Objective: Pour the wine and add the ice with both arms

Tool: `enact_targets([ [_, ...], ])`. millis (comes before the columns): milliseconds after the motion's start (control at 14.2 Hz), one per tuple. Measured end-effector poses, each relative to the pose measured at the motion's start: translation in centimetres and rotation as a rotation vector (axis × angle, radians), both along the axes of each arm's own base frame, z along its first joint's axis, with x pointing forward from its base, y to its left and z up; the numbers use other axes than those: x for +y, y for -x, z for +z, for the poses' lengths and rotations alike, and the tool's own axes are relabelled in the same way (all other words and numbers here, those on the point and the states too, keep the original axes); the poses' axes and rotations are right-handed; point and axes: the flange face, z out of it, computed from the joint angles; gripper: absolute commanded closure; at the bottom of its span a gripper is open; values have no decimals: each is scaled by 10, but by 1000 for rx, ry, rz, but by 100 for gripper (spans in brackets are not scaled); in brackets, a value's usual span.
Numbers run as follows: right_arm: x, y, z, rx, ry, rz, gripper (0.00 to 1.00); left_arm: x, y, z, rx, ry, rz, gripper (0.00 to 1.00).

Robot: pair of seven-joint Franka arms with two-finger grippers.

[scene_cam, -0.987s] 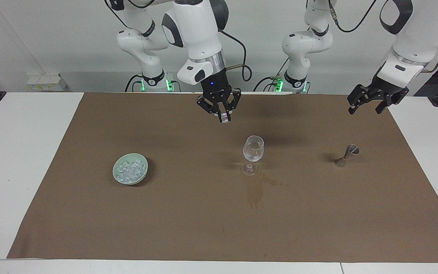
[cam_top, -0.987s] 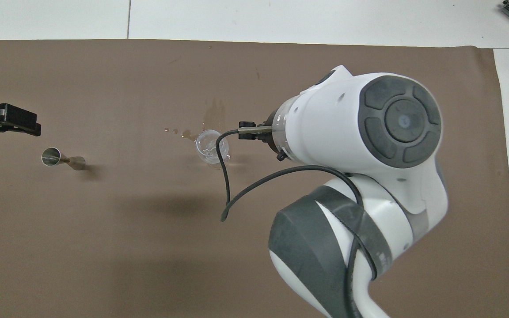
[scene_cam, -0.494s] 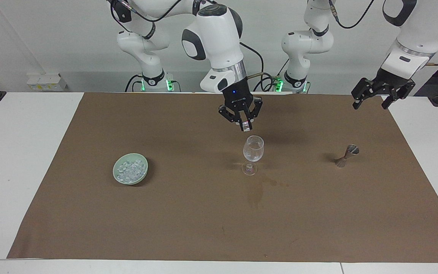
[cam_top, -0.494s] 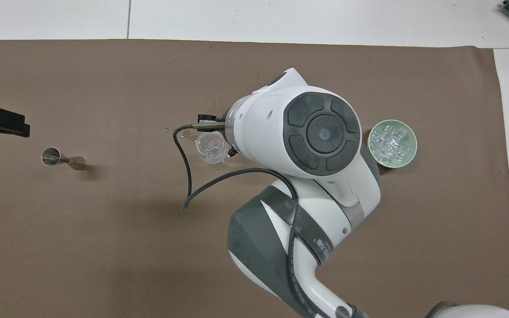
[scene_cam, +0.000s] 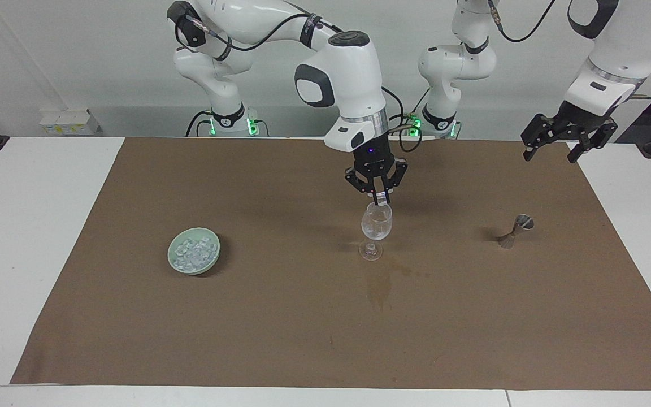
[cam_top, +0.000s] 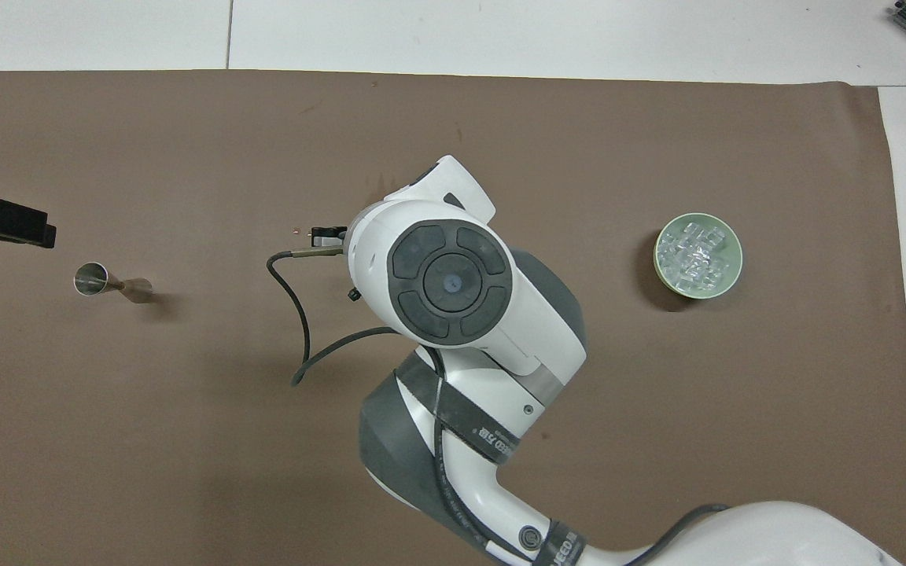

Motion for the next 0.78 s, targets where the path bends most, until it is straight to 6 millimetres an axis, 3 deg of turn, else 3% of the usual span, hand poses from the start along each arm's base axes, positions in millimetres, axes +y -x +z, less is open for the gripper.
enact_targets([
  [141, 0, -1, -4, 3, 0, 1, 100, -10, 1, 0, 0, 0, -17, 0],
  [776, 3, -11, -37, 3, 20, -28, 100, -9, 0, 0, 0, 0, -16, 0],
])
